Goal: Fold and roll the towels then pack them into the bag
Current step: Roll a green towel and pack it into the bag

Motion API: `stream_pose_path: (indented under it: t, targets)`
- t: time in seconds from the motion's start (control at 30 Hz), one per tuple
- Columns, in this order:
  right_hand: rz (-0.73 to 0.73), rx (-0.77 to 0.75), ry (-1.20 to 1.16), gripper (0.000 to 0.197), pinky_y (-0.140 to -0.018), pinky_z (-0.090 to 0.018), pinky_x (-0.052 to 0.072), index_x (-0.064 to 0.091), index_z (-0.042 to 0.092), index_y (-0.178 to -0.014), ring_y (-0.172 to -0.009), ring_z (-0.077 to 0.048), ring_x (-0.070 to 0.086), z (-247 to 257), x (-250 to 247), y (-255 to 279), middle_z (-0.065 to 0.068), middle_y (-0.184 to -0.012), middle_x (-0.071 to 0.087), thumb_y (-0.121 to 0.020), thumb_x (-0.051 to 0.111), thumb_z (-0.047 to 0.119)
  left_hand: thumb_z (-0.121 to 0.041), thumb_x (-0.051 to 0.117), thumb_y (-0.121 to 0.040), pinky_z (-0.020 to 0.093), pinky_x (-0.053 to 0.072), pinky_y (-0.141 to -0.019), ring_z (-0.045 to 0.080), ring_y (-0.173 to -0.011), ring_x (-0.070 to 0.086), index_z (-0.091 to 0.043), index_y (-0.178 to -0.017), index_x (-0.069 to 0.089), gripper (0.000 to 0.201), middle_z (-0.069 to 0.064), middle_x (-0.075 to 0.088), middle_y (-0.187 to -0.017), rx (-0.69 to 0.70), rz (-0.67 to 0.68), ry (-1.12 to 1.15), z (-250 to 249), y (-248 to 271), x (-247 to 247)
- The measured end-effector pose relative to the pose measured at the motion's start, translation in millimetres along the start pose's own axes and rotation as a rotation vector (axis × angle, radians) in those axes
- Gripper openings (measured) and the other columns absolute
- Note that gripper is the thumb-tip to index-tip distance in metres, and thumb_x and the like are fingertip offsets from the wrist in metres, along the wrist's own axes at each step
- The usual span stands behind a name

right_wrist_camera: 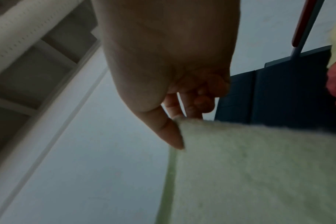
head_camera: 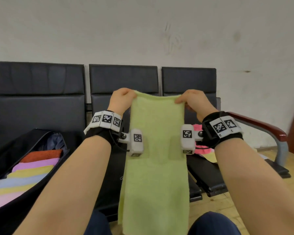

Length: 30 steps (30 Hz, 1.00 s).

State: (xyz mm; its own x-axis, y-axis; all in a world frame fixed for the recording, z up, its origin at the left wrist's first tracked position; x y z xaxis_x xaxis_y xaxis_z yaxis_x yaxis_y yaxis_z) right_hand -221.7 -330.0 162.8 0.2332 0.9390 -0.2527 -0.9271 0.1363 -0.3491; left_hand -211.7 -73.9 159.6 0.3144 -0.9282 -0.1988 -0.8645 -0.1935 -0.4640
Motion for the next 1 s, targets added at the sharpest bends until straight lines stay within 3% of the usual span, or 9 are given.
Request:
stream_pose_path:
  t: [0.07, 0.17, 0.3, 0.37, 0.47, 0.6, 0.73, 0.87, 1.0]
  targets:
    - [0.03, 0.068, 0.043, 0.022, -0.04, -0.019, 0.032, 0.053, 0.013, -0.069, -0.042, -0.015, 0.047, -21, 17, -13, -0.006, -0.06, 0.051, -0.077, 0.07, 0.002, -0.012, 0.06, -0.089, 0.021, 0.044, -0.075, 0.011, -0.082, 0.058, -0.009, -0.105, 0.069, 0.018, 0.002, 0.064, -0.096, -0.022, 0.029, -0.066, 28, -10, 5]
    - [-0.012, 0.033, -0.055, 0.022, -0.046, -0.024, 0.05, 0.052, 0.012, -0.076, -0.048, -0.015, 0.063, -39, 38, -31, -0.013, -0.073, 0.063, -0.08, 0.068, -0.003, -0.004, 0.058, -0.091, 0.017, 0.048, -0.05, 0.004, -0.055, 0.063, -0.005, -0.099, 0.064, 0.01, 0.009, 0.064, -0.087, -0.041, 0.02, 0.061, 50, -23, 7]
    - [-0.12, -0.082, -0.102, 0.023, -0.08, -0.042, 0.056, 0.054, 0.017, -0.077, -0.081, -0.026, 0.067, -56, 57, -50, -0.01, -0.083, 0.067, -0.078, 0.069, 0.0, -0.005, 0.059, -0.092, 0.032, 0.055, -0.076, 0.022, -0.084, 0.068, -0.017, -0.086, 0.062, 0.014, 0.009, 0.067, -0.09, 0.027, -0.003, 0.277, 63, -40, 10]
    - [-0.128, -0.085, -0.063, 0.025, -0.083, -0.041, 0.055, 0.053, 0.022, -0.076, -0.087, -0.026, 0.066, -76, 68, -55, -0.004, -0.083, 0.065, -0.077, 0.07, 0.003, -0.007, 0.063, -0.089, 0.036, 0.053, -0.086, 0.025, -0.096, 0.066, -0.024, -0.085, 0.063, 0.018, 0.007, 0.068, -0.096, 0.033, -0.006, 0.228, 86, -44, 14]
    - [-0.085, -0.053, 0.003, 0.029, -0.077, -0.037, 0.053, 0.05, 0.024, -0.074, -0.08, -0.022, 0.063, -122, 88, -59, -0.003, -0.081, 0.063, -0.077, 0.068, 0.001, -0.007, 0.06, -0.09, 0.032, 0.047, -0.079, 0.013, -0.083, 0.06, -0.029, -0.084, 0.06, 0.022, 0.003, 0.066, -0.097, -0.041, 0.048, 0.124, 140, -39, 27]
    - [0.072, 0.065, 0.133, 0.032, -0.064, -0.024, 0.046, 0.048, 0.022, -0.071, -0.068, -0.016, 0.056, -217, 127, -46, -0.006, -0.077, 0.062, -0.078, 0.066, -0.003, -0.001, 0.057, -0.09, 0.03, 0.04, -0.073, 0.009, -0.072, 0.051, -0.017, -0.089, 0.059, 0.017, 0.01, 0.064, -0.098, -0.231, 0.119, 0.039, 239, -4, 48]
    - [0.317, 0.246, 0.4, 0.029, -0.071, -0.033, 0.047, 0.051, 0.021, -0.067, -0.077, -0.023, 0.058, -304, 155, -11, -0.002, -0.072, 0.06, -0.074, 0.069, -0.002, 0.002, 0.057, -0.089, 0.028, 0.044, -0.064, 0.022, -0.087, 0.055, -0.009, -0.095, 0.059, 0.013, 0.024, 0.064, -0.108, -0.536, 0.302, -0.074, 332, 57, 67]
    - [0.619, 0.395, 0.503, 0.026, -0.057, -0.029, 0.045, 0.055, 0.015, -0.071, -0.067, -0.021, 0.055, -336, 160, 22, -0.007, -0.069, 0.058, -0.071, 0.068, -0.007, 0.002, 0.055, -0.09, 0.023, 0.051, -0.063, 0.017, -0.076, 0.06, -0.015, -0.097, 0.057, 0.018, 0.01, 0.063, -0.094, -0.743, 0.562, -0.205, 356, 96, 76]
    - [0.771, 0.401, 0.526, 0.02, -0.054, -0.02, 0.044, 0.055, 0.014, -0.083, -0.062, -0.008, 0.057, -329, 153, 27, -0.003, -0.074, 0.06, -0.08, 0.07, 0.001, -0.01, 0.061, -0.09, 0.018, 0.042, -0.055, 0.012, -0.065, 0.05, -0.02, -0.091, 0.059, 0.009, 0.002, 0.059, -0.082, -0.603, 0.785, -0.577, 341, 89, 69]
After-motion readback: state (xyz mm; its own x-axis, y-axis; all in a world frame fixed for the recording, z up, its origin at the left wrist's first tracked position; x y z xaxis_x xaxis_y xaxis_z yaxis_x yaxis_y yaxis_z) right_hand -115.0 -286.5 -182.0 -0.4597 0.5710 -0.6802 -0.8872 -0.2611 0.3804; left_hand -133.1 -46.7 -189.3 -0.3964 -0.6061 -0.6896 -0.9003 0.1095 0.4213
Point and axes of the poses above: each hand's wrist, its own y-axis away from the middle knuckle, its own x-axis out of the palm, z = x × y, the point moved 7 cm from there along -y, towards the middle knuckle
